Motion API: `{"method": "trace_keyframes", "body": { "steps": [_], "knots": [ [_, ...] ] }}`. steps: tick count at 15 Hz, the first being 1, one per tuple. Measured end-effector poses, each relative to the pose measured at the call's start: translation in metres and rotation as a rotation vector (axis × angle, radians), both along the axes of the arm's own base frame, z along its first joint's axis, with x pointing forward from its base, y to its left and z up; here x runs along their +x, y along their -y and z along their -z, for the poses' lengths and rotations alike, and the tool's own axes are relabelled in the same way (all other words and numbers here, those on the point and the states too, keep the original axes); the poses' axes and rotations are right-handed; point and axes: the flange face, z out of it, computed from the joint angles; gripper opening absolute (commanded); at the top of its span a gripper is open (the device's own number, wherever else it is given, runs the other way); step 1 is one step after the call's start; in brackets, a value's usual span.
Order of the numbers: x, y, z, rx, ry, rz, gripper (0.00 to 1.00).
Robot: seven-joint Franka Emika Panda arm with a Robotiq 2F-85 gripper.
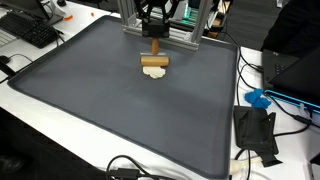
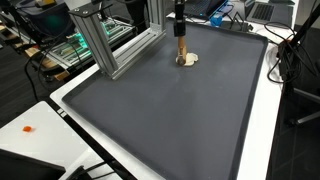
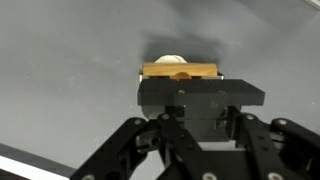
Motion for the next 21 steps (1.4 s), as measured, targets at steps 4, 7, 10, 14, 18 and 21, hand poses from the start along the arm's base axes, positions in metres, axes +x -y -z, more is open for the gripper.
{"method": "trace_keyframes", "body": {
  "steps": [4,7,10,14,18,21],
  "knots": [
    [-0.002,0.003,0.0,0.006,-0.003,0.002,0.22],
    [-0.001,0.004,0.0,0.01,-0.004,-0.004,0.22],
    [0.0,0.003,0.0,0.013,-0.005,-0.004,0.22],
    [0.003,0.003,0.001,0.022,-0.009,0.006,0.22],
    [0.007,0.011,0.001,0.069,-0.018,0.024,0.22],
    [0.009,0.016,0.001,0.08,-0.03,0.032,0.22]
  ]
}}
